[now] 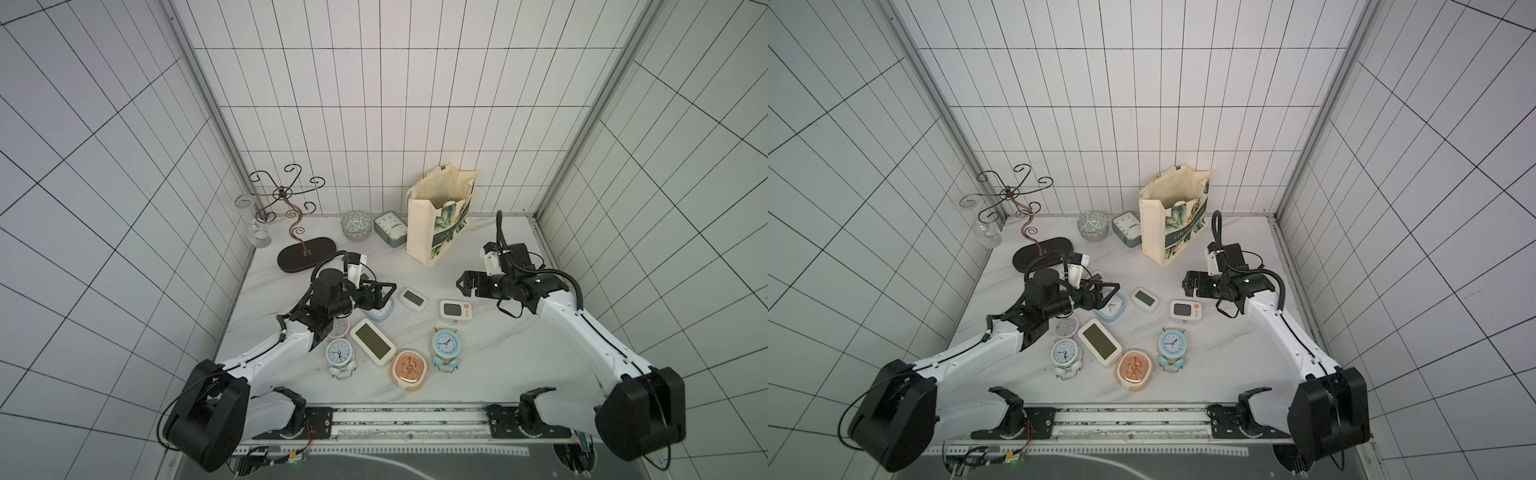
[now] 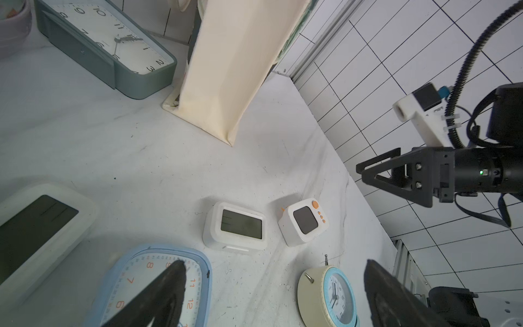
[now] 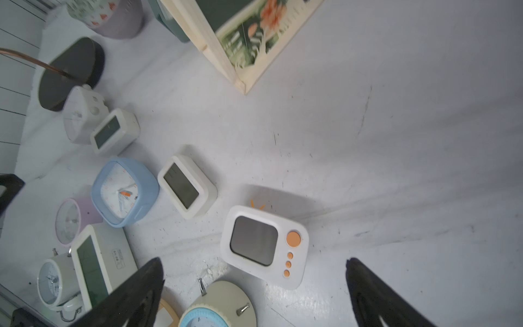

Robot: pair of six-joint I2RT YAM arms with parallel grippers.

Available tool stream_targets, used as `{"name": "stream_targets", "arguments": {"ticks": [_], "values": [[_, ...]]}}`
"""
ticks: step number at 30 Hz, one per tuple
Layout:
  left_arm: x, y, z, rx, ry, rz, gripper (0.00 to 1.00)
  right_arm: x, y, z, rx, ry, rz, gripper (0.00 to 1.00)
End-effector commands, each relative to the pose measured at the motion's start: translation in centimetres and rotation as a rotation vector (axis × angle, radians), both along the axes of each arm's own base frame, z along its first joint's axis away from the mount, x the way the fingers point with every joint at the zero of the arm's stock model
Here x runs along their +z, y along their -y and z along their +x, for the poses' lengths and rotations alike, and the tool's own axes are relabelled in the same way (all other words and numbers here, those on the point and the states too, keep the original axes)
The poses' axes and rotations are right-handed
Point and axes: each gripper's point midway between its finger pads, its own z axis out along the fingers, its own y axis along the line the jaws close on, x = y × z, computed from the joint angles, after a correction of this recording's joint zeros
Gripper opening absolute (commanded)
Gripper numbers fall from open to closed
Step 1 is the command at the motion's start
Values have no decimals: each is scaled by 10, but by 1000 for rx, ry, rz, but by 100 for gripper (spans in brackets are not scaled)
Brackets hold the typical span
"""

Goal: Put the alarm clock into the canvas bag
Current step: Move the alarm to the center of the board.

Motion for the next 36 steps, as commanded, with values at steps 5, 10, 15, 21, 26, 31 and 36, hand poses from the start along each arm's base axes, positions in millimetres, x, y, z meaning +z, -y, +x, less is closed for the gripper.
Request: {"name": "stream_targets", "arguments": {"ticks": [5, 10, 15, 21, 26, 31, 36], "values": [[-6, 1, -5, -17, 23, 16, 95, -60, -4, -63, 23, -270, -39, 92], [-11, 0, -4, -12, 11, 27, 94, -87, -7, -81, 39, -375, -30, 71], [-12, 0, -3, -11, 8, 31, 93, -99, -12, -83, 45, -399, -26, 48], [-10, 0, -4, -14, 19, 34, 92, -106, -36, -76, 96, -401, 12, 32], [-10, -1, -4, -9, 21, 37, 92, -102, -56, -46, 73, -331, 81, 32], [-9, -2, -5, -7, 27, 40, 92, -87, -78, -1, 78, -222, 136, 31], [-10, -3, -4, -3, 29, 50, 92, -40, -83, 25, 152, -36, 121, 37]]}}
